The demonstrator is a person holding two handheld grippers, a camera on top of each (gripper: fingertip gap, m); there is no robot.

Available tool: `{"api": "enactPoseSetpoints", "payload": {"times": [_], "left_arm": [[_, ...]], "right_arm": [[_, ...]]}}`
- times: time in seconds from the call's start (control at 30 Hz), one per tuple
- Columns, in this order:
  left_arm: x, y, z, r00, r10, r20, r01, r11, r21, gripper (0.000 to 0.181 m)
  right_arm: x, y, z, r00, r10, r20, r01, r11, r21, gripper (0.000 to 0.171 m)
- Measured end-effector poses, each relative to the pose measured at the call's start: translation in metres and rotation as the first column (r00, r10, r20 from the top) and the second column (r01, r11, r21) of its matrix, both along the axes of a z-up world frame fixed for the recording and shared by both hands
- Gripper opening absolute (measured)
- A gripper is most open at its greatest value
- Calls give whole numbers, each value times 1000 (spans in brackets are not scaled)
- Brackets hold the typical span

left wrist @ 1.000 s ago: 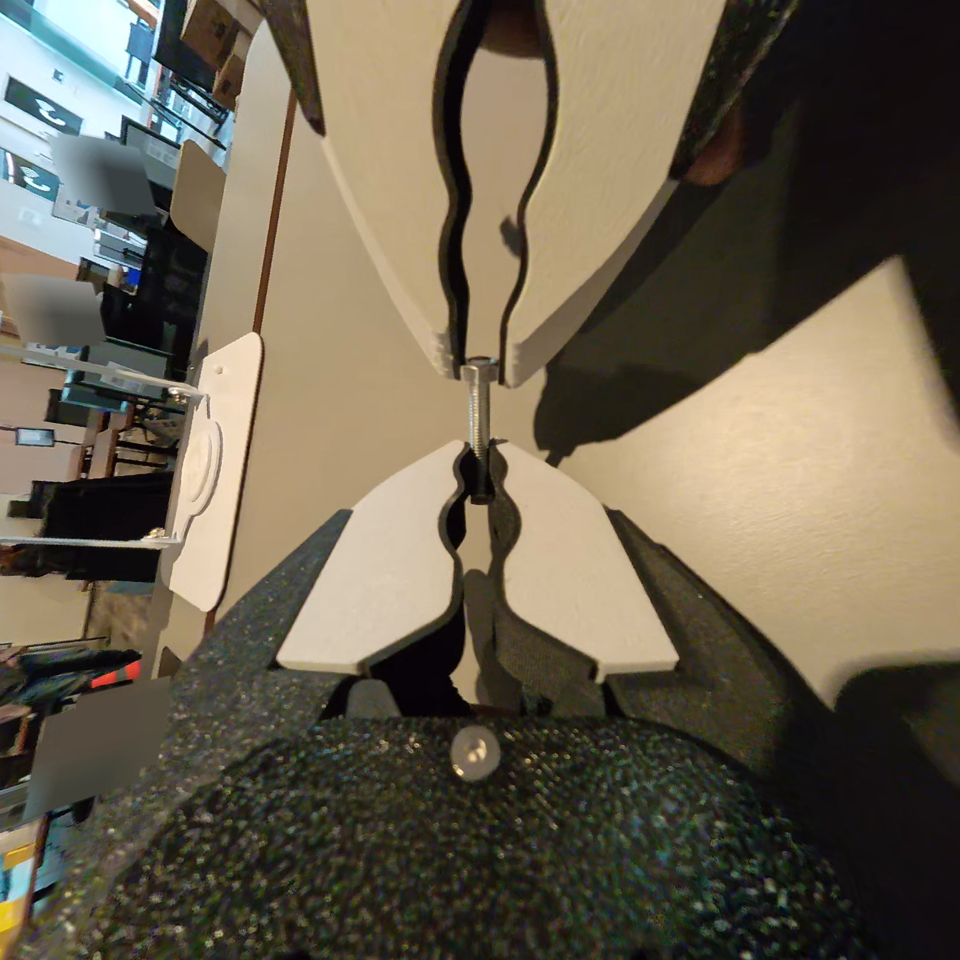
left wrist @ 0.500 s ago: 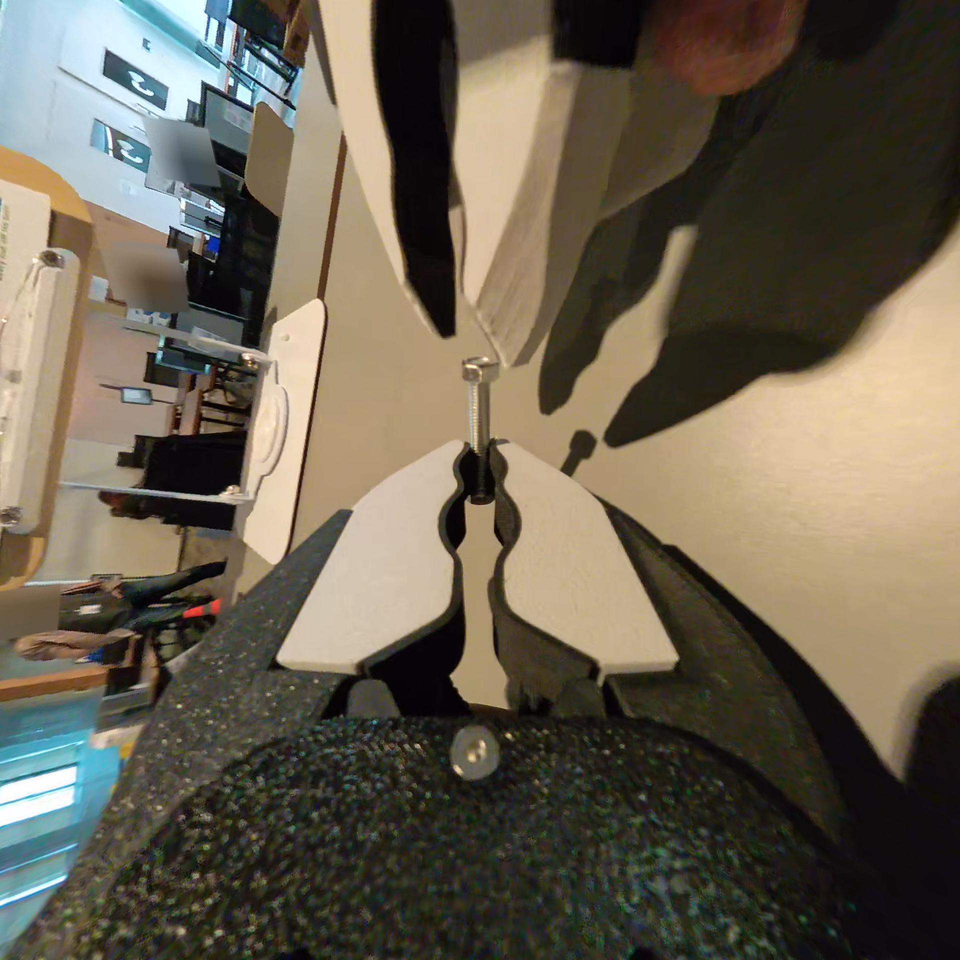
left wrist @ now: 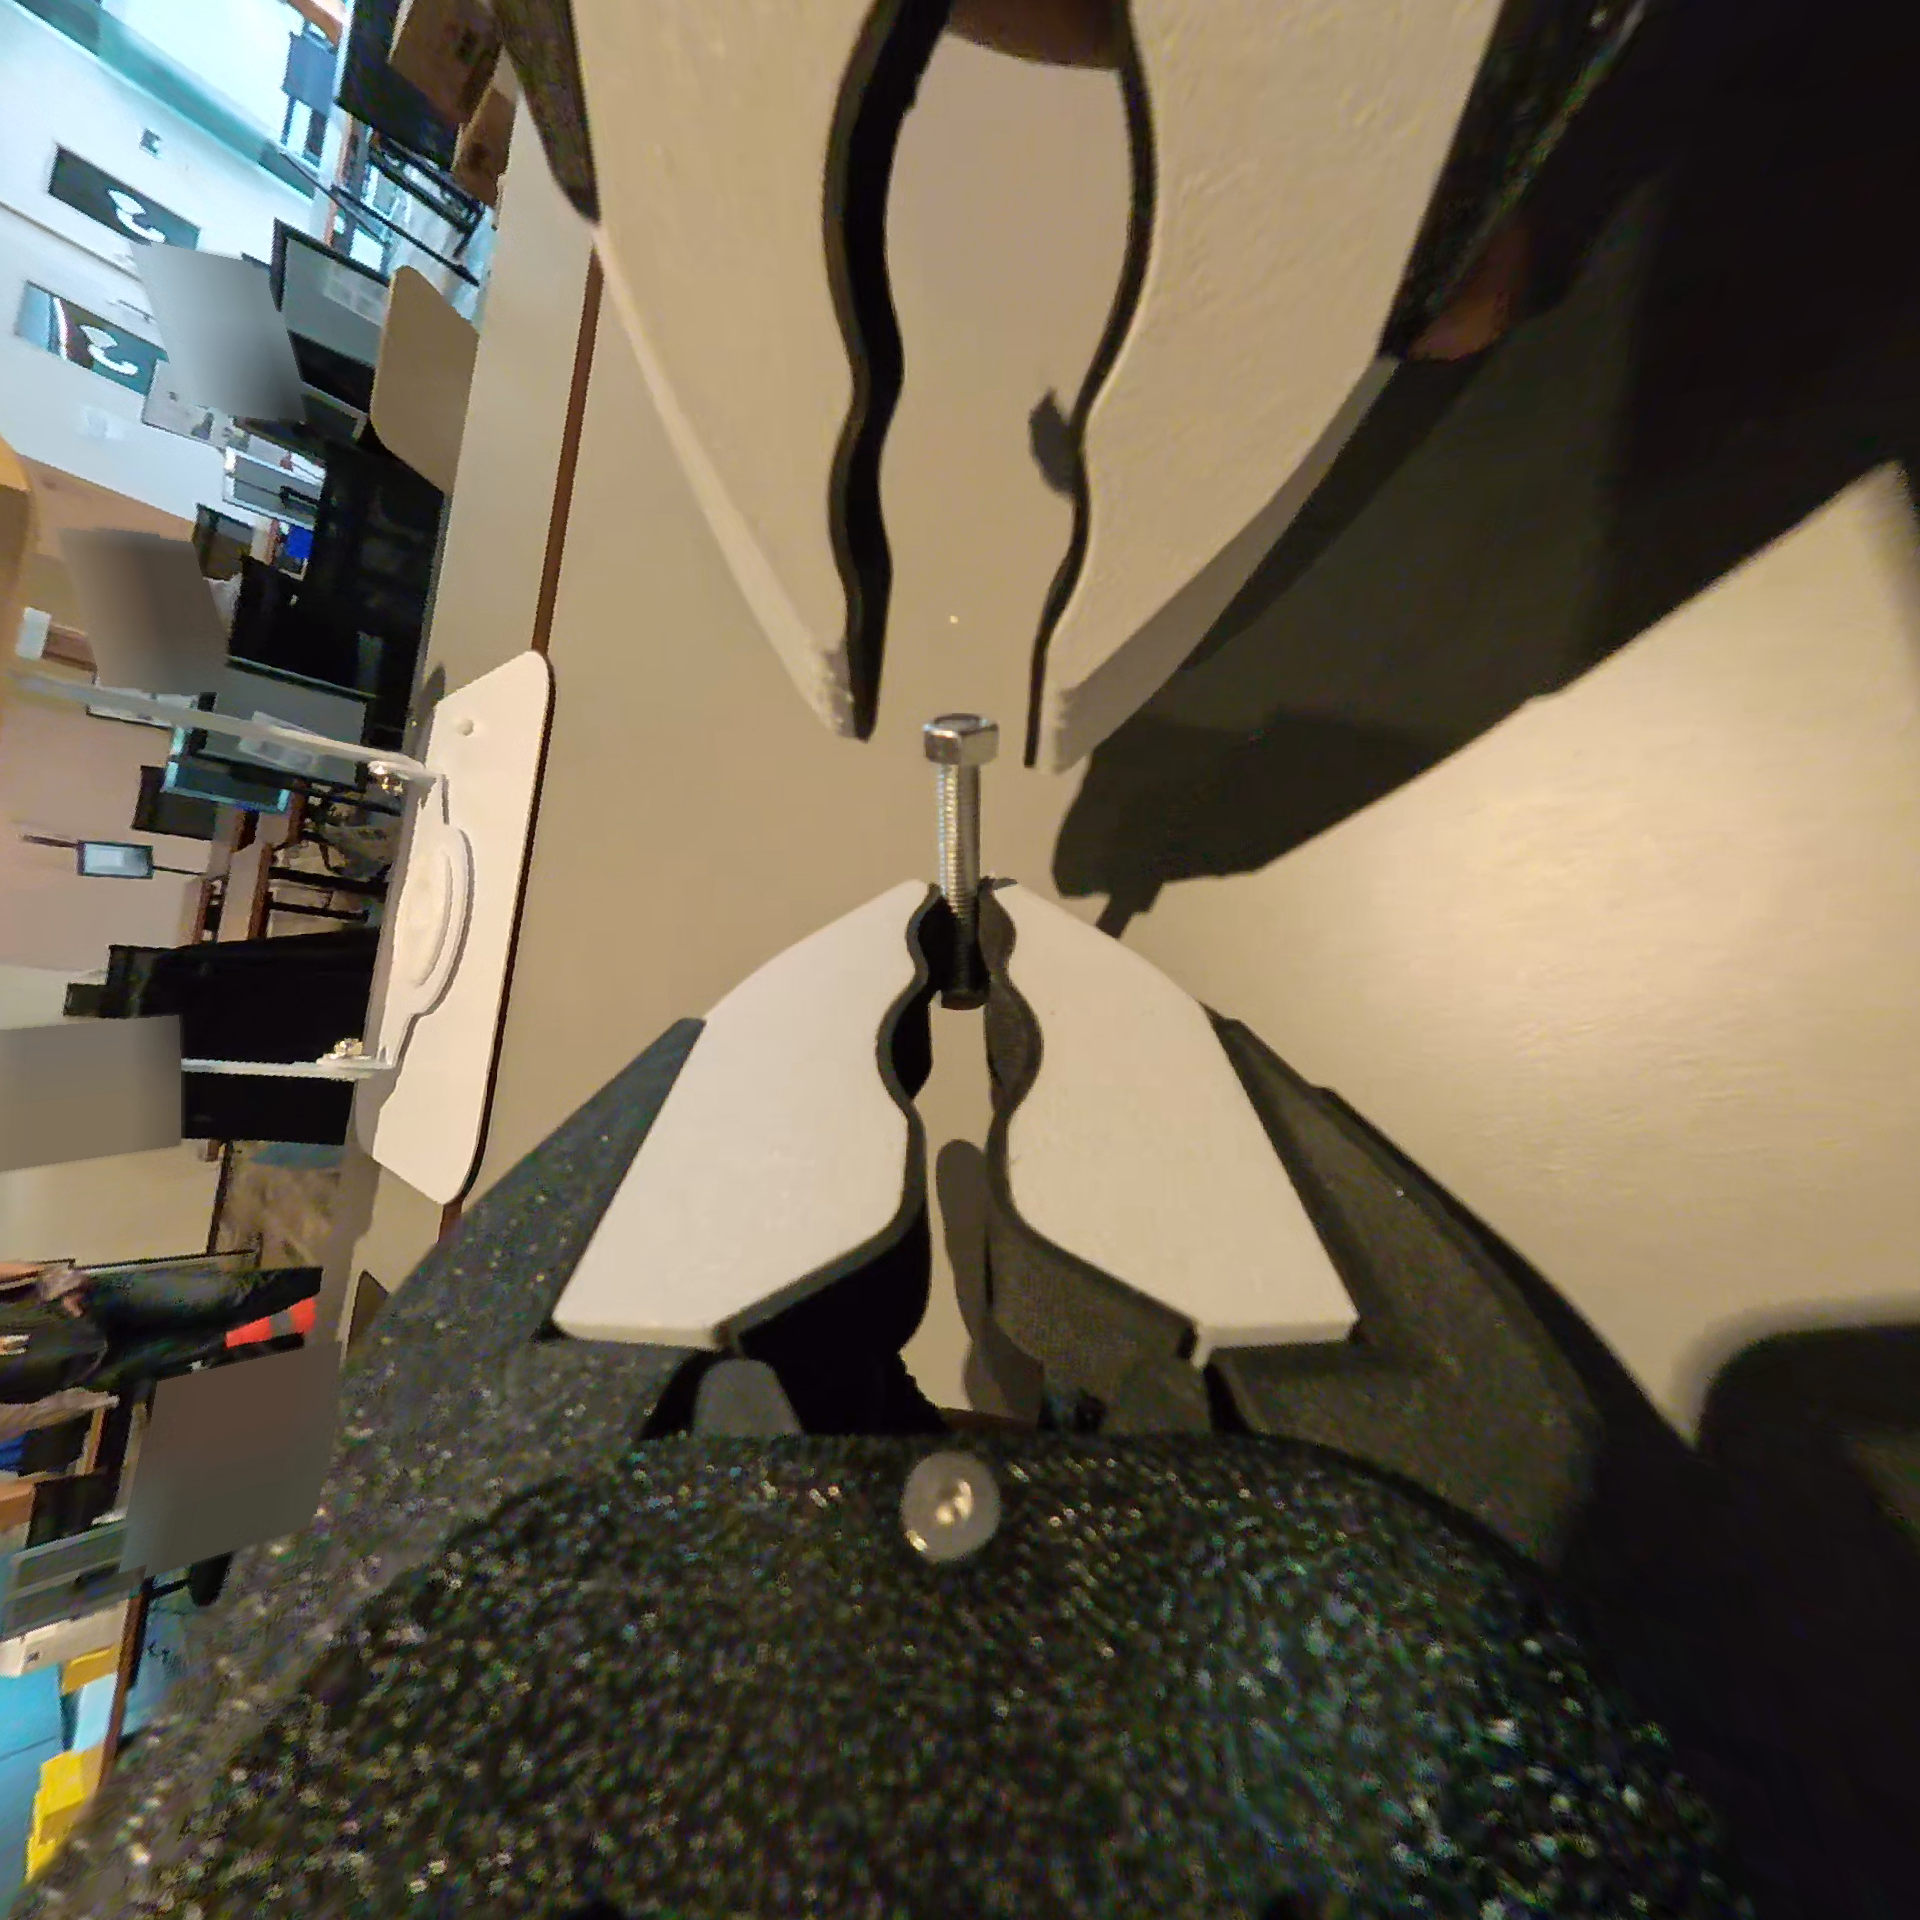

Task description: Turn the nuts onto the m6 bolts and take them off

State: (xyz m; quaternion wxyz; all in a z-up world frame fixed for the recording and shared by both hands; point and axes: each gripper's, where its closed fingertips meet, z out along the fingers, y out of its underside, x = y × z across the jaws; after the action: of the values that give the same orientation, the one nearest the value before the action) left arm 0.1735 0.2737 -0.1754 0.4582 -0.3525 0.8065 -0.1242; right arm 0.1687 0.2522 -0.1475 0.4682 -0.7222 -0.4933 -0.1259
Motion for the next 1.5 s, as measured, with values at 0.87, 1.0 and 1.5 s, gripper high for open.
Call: {"api": "enactPoseSetpoints", "payload": {"times": [0.87, 1.0, 1.5], "left_arm": [[0, 13, 4, 998, 58, 27, -59, 997, 48, 6], [1, 7, 3, 999, 30, 17, -31, 999, 42, 6], [2, 15, 13, 996, 69, 52, -78, 979, 188, 5]], "right_arm": [[10, 4, 6, 994, -65, -86, 64, 998, -18, 30], [4, 3, 3, 998, -32, -48, 32, 999, -4, 27], [-4, 8, 1, 647, -403, -647, 51, 870, -490, 14]]}}
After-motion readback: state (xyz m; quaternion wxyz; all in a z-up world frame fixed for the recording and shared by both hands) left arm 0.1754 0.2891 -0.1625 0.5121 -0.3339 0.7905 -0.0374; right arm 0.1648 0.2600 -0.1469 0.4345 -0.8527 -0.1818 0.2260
